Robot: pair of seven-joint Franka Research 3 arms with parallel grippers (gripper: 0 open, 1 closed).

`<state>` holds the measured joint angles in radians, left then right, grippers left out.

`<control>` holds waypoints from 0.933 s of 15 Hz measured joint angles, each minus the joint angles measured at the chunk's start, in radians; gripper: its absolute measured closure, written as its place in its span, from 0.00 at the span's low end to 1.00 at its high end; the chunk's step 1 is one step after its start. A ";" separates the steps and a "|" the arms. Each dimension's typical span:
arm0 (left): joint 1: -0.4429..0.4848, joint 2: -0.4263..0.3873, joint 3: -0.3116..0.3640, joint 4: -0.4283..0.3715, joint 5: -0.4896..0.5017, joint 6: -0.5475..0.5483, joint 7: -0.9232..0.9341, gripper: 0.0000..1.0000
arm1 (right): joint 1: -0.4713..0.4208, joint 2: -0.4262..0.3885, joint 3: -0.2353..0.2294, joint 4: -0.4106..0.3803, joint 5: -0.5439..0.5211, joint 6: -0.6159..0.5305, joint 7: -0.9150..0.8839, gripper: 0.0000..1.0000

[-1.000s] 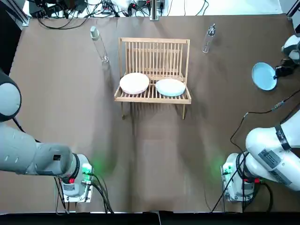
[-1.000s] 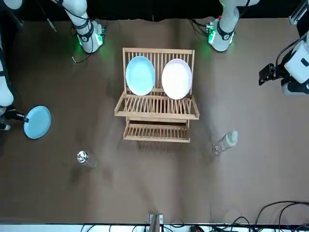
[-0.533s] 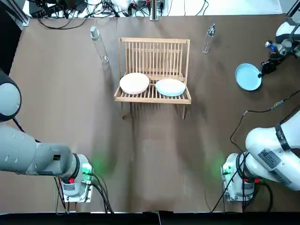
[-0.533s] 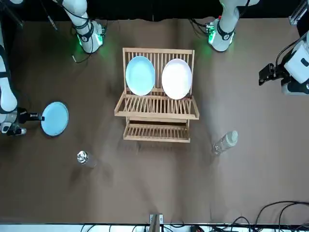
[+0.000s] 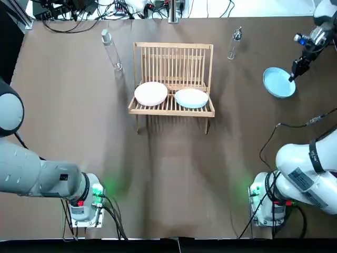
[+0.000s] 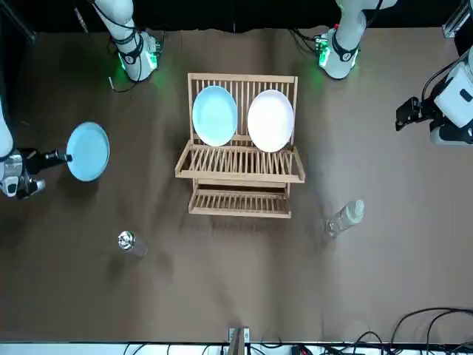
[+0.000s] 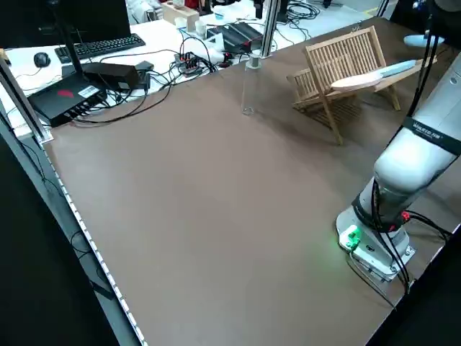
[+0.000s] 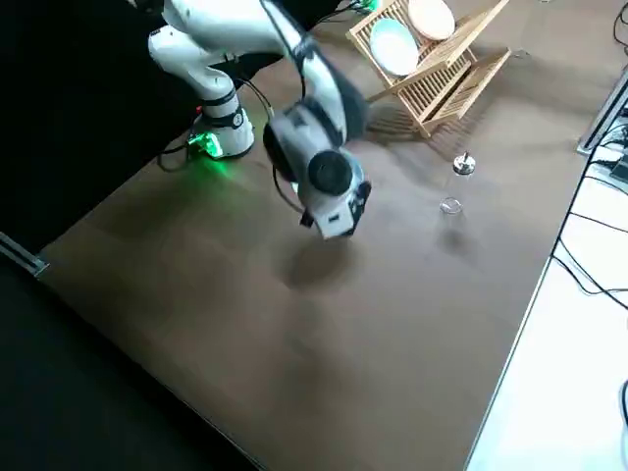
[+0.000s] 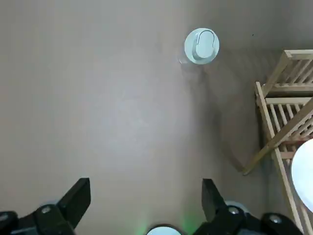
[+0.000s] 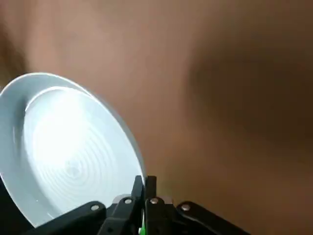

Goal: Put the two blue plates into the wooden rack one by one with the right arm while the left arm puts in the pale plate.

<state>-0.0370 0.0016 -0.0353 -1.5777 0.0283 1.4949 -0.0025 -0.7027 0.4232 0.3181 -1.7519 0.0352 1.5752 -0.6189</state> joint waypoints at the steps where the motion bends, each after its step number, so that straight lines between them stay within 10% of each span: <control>1: 0.000 0.000 0.000 0.000 0.000 0.000 0.000 0.00 | 0.001 -0.034 0.018 0.000 0.019 -0.064 0.002 0.96; 6: -0.001 0.000 0.000 0.000 0.000 0.000 -0.001 0.00 | 0.027 -0.242 0.039 -0.044 0.111 -0.286 0.058 0.97; 14: -0.003 0.000 -0.001 0.000 0.000 0.000 -0.004 0.00 | 0.317 -0.465 0.048 -0.243 0.301 -0.296 0.559 0.97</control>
<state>-0.0397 0.0016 -0.0358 -1.5777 0.0283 1.4949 -0.0061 -0.3856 -0.0422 0.3661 -1.9950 0.3363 1.2794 -0.0595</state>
